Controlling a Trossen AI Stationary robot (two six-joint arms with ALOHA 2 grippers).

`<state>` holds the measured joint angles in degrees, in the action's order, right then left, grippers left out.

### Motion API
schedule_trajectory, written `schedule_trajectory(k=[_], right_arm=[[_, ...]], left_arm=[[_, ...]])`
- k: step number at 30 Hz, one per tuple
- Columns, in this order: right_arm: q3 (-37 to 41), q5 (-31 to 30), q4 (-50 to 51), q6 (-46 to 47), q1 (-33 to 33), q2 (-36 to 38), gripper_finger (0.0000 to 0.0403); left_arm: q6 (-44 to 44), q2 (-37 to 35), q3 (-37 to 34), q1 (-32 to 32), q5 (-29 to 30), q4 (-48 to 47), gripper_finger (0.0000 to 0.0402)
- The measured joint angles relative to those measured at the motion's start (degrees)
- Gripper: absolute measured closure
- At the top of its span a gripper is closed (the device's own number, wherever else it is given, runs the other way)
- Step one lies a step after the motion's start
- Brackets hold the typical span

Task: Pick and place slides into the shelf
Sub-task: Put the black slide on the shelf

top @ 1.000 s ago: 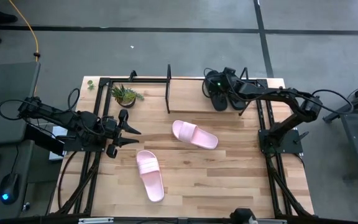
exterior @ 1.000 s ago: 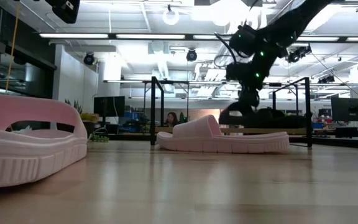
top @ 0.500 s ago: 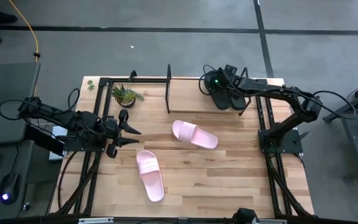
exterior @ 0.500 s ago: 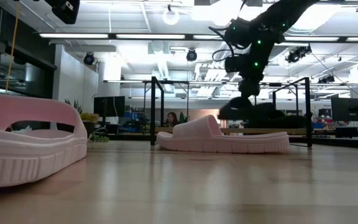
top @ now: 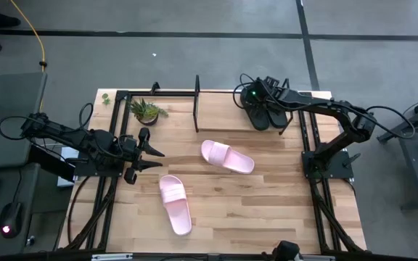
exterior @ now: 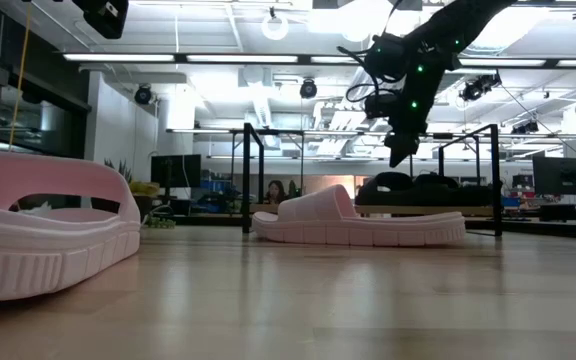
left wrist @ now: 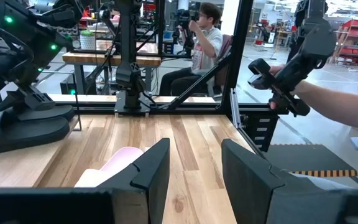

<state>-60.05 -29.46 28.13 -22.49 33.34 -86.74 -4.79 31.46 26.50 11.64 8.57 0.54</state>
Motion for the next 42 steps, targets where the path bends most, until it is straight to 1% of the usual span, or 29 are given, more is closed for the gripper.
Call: schedule_trajectory(k=[2, 3, 9, 11, 13, 15, 19, 22, 28, 34, 37, 42], right_arm=[[0.00, 2.07, -1.80, -0.36, 0.00, 0.00, 0.0249], [0.00, 4.20, -2.78, -0.63, 0.00, 0.00, 0.0249], [0.02, 20.20, -9.08, -2.19, 0.02, 0.00, 0.0249], [0.02, 24.05, -10.35, -2.61, 0.38, -0.02, 0.0249], [0.02, 25.49, -11.44, -2.62, 0.85, -0.22, 0.0249], [0.02, 25.68, -11.90, -2.59, 1.58, -0.98, 0.0249], [0.02, 28.16, -12.14, -2.05, 3.13, -3.57, 0.0249], [0.09, 28.30, -12.20, -2.22, 3.87, -5.39, 0.0249], [0.09, 28.56, -15.69, -1.95, 4.31, -7.16, 0.0249], [0.09, 19.86, -13.62, -1.51, 4.28, -8.12, 0.0249], [0.09, 16.66, -12.78, -0.75, 4.07, -8.13, 0.0249], [0.09, 14.50, -12.57, 0.19, 4.11, -8.13, 0.0249]], left_arm=[[0.01, -0.01, 0.00, 0.00, 0.01, 0.00, 0.0273], [0.01, -0.01, 0.00, 0.00, 0.01, -0.01, 0.0273], [0.01, -0.02, 0.00, 0.00, 0.01, -0.02, 0.0273], [-0.01, 0.01, 0.00, 0.00, 0.01, -0.02, 0.0273], [0.01, -0.02, 0.00, -0.01, 0.01, -0.02, 0.0273], [-0.01, -0.02, 0.00, 0.00, -0.01, -0.01, 0.0273], [0.00, -0.01, 0.00, 0.00, 0.01, -0.01, 0.0273], [0.02, 0.01, 0.00, 0.00, 0.01, -0.02, 0.0273], [0.45, 0.05, 0.00, 0.00, 0.01, 0.00, 0.0273], [0.45, 0.17, 0.00, -0.01, 0.01, 0.00, 0.0273], [0.45, 0.20, 0.00, 0.00, 0.01, 0.00, 0.0273], [0.45, 0.20, 0.00, 0.00, 0.01, 0.00, 0.0273]])
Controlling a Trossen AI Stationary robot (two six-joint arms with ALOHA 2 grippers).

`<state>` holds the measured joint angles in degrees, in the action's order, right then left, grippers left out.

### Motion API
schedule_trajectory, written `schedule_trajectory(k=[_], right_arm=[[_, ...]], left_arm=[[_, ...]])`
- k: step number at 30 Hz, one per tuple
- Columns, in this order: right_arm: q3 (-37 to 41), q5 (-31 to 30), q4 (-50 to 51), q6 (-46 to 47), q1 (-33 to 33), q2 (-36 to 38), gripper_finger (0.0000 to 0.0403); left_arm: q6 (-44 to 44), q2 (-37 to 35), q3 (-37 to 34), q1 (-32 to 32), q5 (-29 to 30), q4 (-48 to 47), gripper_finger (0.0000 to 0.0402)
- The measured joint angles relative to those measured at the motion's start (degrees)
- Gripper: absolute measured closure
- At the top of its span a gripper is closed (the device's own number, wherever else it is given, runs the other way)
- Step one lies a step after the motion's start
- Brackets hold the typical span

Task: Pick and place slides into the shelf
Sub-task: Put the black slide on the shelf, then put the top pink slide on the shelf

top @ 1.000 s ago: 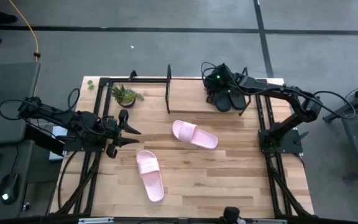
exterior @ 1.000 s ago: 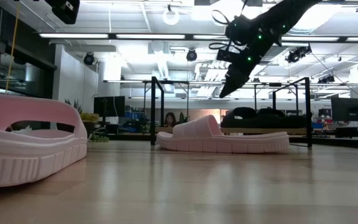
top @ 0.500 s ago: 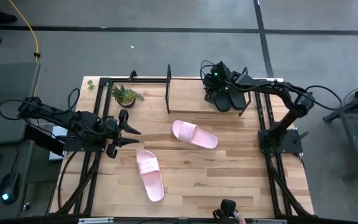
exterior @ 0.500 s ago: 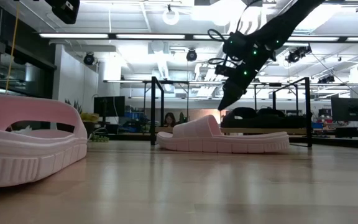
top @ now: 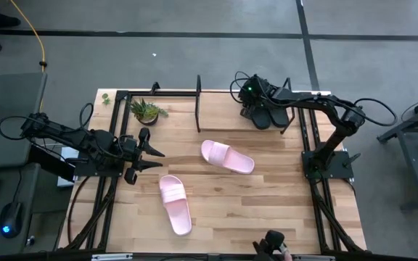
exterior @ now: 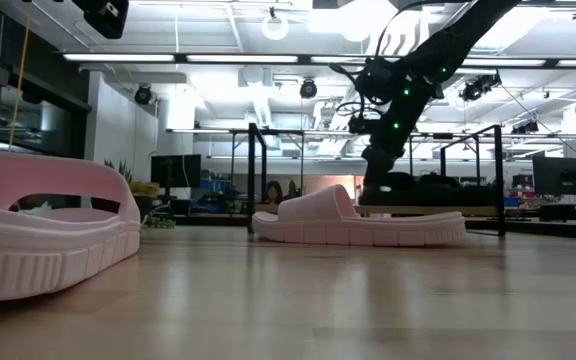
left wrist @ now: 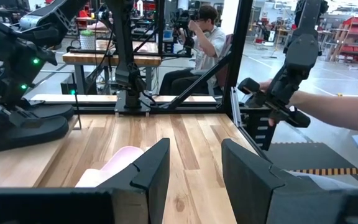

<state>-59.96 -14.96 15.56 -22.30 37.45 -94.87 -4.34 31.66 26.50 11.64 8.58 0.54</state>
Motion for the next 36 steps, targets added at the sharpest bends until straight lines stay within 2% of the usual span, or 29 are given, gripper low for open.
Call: schedule_trajectory(k=[5, 16, 23, 36], right_arm=[[0.00, -1.77, 0.41, 1.35, -0.17, 0.00, 0.0249], [-0.46, 7.77, -3.75, 1.84, -3.19, -0.02, 0.0249], [-3.07, 13.89, -3.06, 4.67, -8.07, -0.02, 0.0249], [-4.09, 19.99, -1.50, 19.69, -18.00, -0.02, 0.0249]], left_arm=[[0.00, 0.01, 0.00, 0.00, 0.02, 0.00, 0.0273], [0.00, 0.11, 0.00, 0.00, 0.00, -0.02, 0.0273], [0.00, 0.11, 0.00, -0.02, 0.02, -0.02, 0.0273], [-0.02, 0.11, 0.00, -0.02, 0.04, -0.39, 0.0273]])
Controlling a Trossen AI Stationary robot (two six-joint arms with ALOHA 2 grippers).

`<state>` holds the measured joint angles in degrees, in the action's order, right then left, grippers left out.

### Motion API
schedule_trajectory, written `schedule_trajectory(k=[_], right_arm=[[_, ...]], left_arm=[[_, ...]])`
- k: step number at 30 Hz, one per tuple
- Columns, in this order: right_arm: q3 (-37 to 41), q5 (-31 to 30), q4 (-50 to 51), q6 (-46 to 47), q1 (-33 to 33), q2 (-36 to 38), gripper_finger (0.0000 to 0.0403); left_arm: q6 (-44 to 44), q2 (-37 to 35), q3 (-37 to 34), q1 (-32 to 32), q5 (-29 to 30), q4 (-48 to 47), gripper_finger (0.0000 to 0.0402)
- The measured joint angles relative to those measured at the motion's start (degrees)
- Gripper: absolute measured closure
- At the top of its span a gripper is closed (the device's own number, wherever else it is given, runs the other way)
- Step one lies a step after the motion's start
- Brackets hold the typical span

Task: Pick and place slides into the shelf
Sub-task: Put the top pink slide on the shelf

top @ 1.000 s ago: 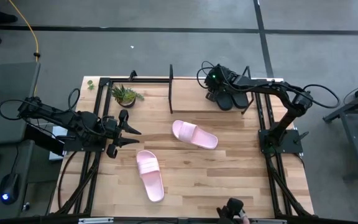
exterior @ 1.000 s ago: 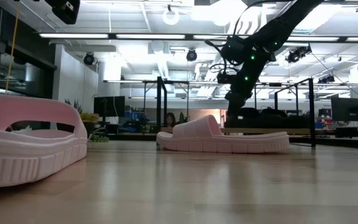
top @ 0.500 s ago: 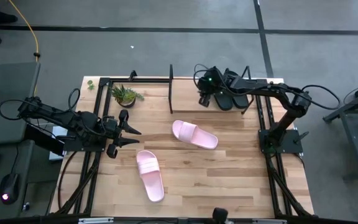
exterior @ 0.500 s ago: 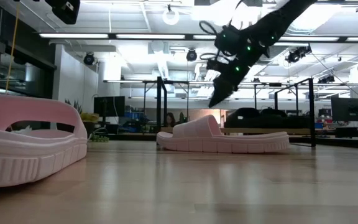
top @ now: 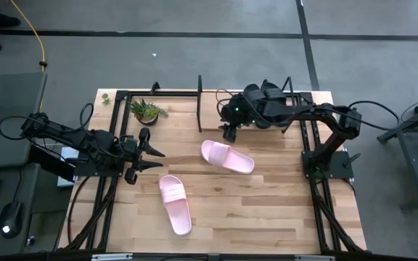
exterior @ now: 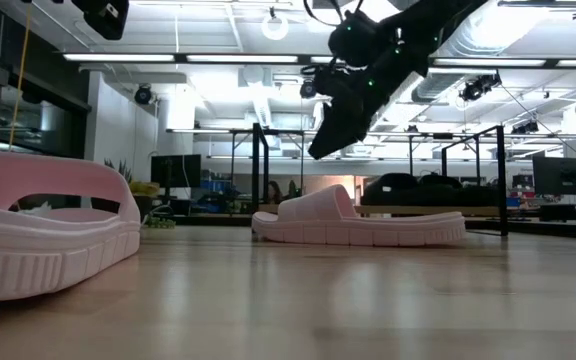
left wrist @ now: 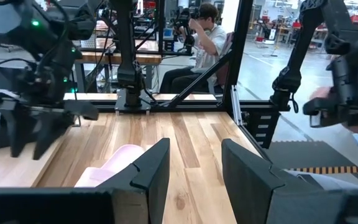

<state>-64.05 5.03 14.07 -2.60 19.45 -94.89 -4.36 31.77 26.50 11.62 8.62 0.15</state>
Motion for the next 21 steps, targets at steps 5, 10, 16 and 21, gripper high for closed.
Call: schedule_trajectory(k=[5, 10, 16, 21], right_arm=[[0.00, -0.04, 0.25, 5.43, -3.00, 0.00, 0.0249], [0.00, -0.06, -0.09, 12.14, -6.57, 0.00, 0.0249], [0.00, -1.72, -0.16, 19.51, -12.49, 0.00, 0.0249], [0.00, -6.59, -0.12, 22.48, -17.51, 0.00, 0.0249]], left_arm=[[-0.39, 0.00, 0.00, 0.02, 0.00, -0.34, 0.0273], [-0.15, 0.00, 0.00, 0.02, 0.00, -1.04, 0.0273], [3.04, 0.00, 0.00, 0.02, 0.02, -4.08, 0.0273], [5.37, 0.00, 0.00, 0.01, 0.02, -5.71, 0.0273]])
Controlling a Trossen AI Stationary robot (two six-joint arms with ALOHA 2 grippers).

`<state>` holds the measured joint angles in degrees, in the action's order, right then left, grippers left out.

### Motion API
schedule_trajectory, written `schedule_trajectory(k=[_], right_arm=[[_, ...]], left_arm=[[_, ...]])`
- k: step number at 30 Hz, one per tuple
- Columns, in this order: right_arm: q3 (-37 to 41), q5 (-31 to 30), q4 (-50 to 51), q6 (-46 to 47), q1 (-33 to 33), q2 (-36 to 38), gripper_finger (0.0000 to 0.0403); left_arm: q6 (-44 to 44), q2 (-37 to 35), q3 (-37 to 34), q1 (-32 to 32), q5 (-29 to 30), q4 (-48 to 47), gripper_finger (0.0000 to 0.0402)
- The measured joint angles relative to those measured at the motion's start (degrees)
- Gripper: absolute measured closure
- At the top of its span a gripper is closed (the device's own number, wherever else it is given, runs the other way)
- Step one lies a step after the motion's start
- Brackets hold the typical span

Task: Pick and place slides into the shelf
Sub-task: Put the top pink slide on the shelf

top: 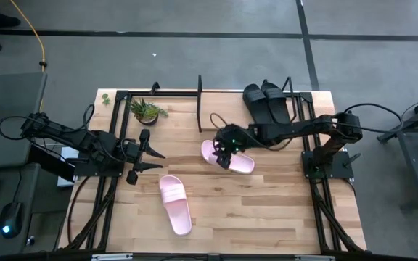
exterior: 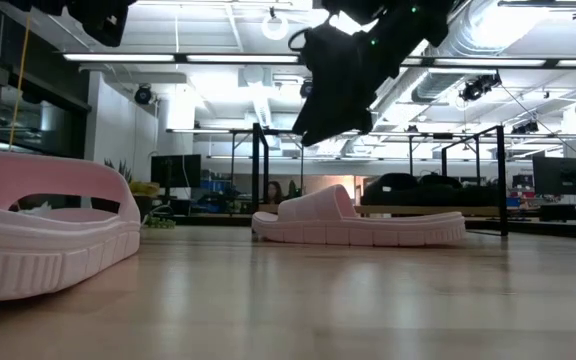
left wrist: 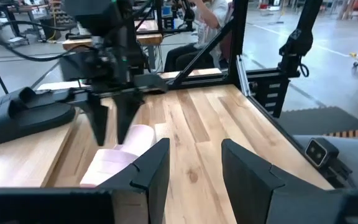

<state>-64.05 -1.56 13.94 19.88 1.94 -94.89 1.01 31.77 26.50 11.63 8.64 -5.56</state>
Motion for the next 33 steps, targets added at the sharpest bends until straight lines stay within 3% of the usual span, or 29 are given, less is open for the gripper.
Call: schedule_trajectory(k=[9, 22, 33], right_arm=[[1.02, -12.05, -1.57, 5.59, -7.44, -0.38, 0.0249], [9.45, -13.01, -13.29, 13.50, -7.68, -0.44, 0.0249], [9.70, -16.14, -6.29, 19.28, -8.59, -0.44, 0.0249]], left_arm=[[1.55, 0.00, 0.00, -0.01, 0.00, -0.80, 0.0273], [2.41, 0.00, 0.00, -0.01, 1.88, -2.06, 0.0273], [2.39, 0.00, 0.00, -0.01, 2.60, -3.76, 0.0273]])
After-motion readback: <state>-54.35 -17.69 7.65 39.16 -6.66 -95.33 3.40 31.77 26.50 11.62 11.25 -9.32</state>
